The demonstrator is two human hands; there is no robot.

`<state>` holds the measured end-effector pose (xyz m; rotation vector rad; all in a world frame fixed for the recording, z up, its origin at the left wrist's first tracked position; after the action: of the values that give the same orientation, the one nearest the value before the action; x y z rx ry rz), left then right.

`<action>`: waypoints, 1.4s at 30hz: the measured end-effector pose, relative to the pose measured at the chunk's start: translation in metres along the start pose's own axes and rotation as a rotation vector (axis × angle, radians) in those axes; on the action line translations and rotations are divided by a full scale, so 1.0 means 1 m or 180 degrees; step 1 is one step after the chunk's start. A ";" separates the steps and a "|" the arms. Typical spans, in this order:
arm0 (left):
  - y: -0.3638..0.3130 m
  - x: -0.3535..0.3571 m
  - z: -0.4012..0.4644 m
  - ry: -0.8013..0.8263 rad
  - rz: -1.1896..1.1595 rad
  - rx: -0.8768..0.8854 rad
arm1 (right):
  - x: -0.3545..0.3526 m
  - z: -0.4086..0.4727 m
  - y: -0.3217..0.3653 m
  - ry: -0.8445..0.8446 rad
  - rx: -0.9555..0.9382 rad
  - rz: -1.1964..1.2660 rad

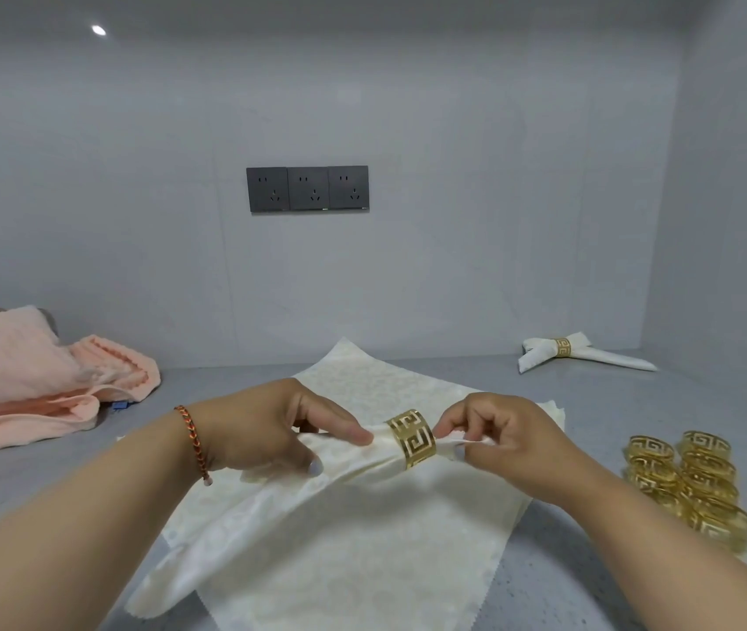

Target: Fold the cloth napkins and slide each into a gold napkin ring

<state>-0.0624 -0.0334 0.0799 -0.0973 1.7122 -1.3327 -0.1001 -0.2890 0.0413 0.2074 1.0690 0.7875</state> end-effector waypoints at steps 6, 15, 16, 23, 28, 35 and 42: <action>-0.001 0.003 0.001 -0.0012 0.0058 0.0073 | 0.006 0.002 0.005 0.0218 -0.0049 -0.0123; 0.000 0.006 0.000 0.0007 0.0071 0.0038 | 0.015 0.003 0.001 0.0425 -0.0081 0.0154; 0.000 0.005 -0.001 0.0015 0.0039 0.0041 | 0.014 0.003 0.000 0.0413 -0.0092 0.0198; 0.000 0.002 0.002 -0.0029 -0.0114 0.0149 | 0.008 0.003 0.003 0.0477 0.0079 0.0409; -0.001 0.005 0.003 -0.0060 -0.0179 0.0232 | -0.003 0.011 0.000 0.0602 0.0103 0.0754; -0.001 0.008 0.005 -0.0143 -0.0175 0.0222 | 0.019 0.010 -0.007 0.0757 0.0572 0.1616; -0.003 0.013 0.004 -0.0079 -0.0114 0.0251 | 0.011 0.013 -0.007 0.0824 0.0191 0.1018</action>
<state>-0.0686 -0.0448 0.0746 -0.0993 1.6419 -1.4181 -0.0828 -0.2836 0.0363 0.3398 1.3237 1.0915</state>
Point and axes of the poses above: each hand's wrist, its own z-axis towards the middle knuckle, its own x-axis out of the palm, y = z × x, the point moved 3 cm from there along z, towards the middle knuckle, and after that the axes turned 12 degrees about -z, right-handed, at the moved point
